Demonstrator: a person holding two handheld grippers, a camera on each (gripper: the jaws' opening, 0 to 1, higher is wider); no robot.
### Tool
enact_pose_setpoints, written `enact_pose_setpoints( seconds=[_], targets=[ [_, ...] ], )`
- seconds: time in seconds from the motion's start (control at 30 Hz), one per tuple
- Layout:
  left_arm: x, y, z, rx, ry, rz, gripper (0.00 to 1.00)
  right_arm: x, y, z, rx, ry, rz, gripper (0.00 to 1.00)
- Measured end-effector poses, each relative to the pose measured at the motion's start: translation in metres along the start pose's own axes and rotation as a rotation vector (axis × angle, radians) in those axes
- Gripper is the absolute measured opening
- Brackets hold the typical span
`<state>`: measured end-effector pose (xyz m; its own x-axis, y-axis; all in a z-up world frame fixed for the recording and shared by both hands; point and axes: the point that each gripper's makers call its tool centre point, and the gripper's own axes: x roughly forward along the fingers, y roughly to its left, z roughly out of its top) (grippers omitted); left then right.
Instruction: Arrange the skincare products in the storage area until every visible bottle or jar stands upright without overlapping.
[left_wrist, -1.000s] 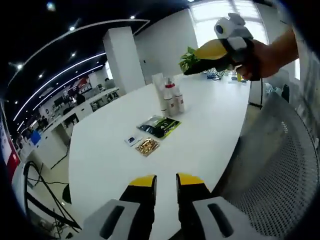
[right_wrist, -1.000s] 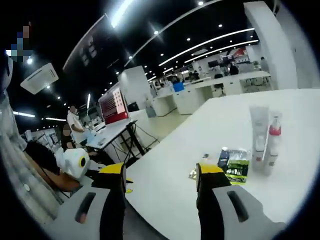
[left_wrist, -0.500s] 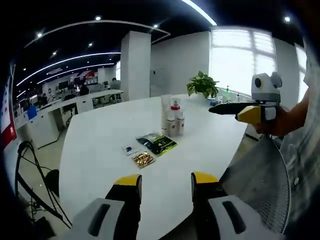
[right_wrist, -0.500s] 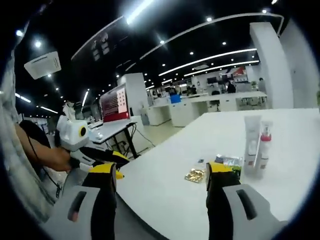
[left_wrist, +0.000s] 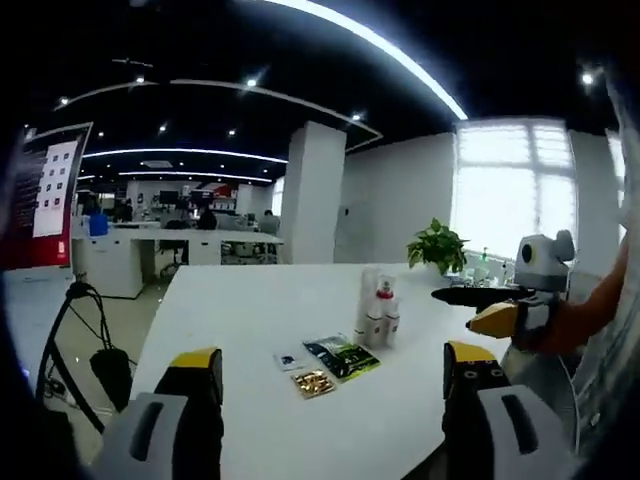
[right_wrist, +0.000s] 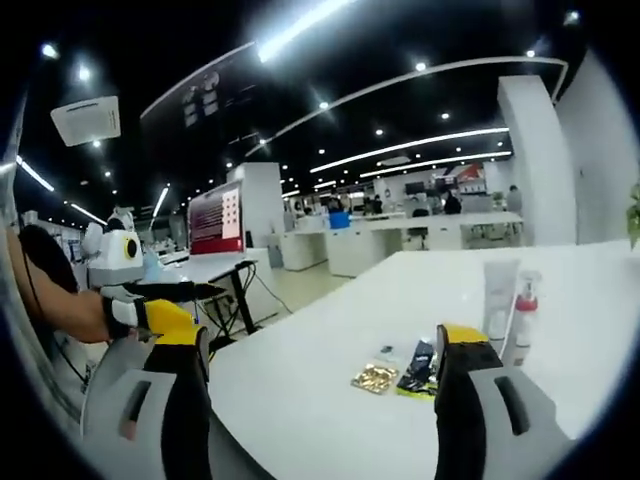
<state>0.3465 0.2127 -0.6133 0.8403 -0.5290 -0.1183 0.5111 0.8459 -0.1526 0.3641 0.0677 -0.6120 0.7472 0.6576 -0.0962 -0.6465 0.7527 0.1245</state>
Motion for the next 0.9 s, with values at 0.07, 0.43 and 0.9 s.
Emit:
enact_pose_setpoints(
  seconds=[0.07,0.43,0.9],
  targets=[
    [0.0,0.005,0.003,0.067,-0.014,0.003,0.99,0.0,-0.003,-0.001,0.006,0.006,-0.015,0.92],
    [0.005,-0.003,-0.015,0.177,-0.001,-0.044,1.0,-0.008,0.001,0.022,-0.071,-0.136,-0.036,0.8],
    [0.018,0.014,-0.025,0.201,0.04,0.016,1.0,0.006,0.023,-0.007,-0.152,0.007,0.041,0.88]
  ],
)
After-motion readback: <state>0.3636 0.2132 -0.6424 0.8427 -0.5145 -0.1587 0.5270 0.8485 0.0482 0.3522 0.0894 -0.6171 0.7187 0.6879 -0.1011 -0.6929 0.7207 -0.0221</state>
